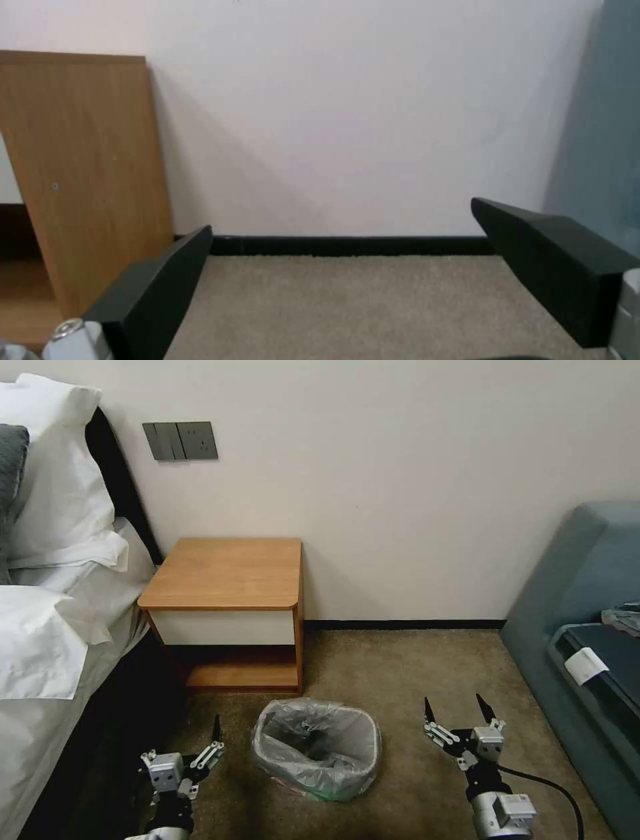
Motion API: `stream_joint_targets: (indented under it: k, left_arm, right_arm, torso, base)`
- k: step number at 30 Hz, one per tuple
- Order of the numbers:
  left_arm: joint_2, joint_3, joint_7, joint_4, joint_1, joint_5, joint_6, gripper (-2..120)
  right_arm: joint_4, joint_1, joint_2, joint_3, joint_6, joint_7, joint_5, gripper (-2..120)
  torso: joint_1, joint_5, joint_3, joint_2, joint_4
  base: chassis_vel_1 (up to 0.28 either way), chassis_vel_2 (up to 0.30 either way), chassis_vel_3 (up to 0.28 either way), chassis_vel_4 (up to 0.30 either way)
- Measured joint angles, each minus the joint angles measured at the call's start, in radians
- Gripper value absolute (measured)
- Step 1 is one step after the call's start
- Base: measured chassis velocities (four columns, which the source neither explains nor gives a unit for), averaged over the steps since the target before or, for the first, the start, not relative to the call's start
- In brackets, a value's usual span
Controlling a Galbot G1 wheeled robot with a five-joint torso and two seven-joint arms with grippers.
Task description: Pick up the garbage bag from the table and place it over the trash can.
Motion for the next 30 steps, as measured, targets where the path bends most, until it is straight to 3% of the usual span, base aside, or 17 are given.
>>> stream_joint_targets:
  k: [5,30]
  left_arm:
    - [-0.013,-0.012,0.032,-0.002,-0.005,0.01,0.027,100]
    - [-0.013,-0.01,0.03,-0.002,-0.01,0.01,0.034,100]
  right_arm:
    - [-0.011,0.014,0.001,-0.002,0.0,0.002,0.0,100]
    - [-0.011,0.018,-0.001,-0.005,-0.005,0.004,0.0,100]
  torso:
    - [0.0,-0.0002,0.0,0.0,0.0]
    - [0.0,-0.0002,0.0,0.0,0.0]
  base:
    - [0.0,0.0,0.0,0.0]
    - [0.0,0.0,0.0,0.0]
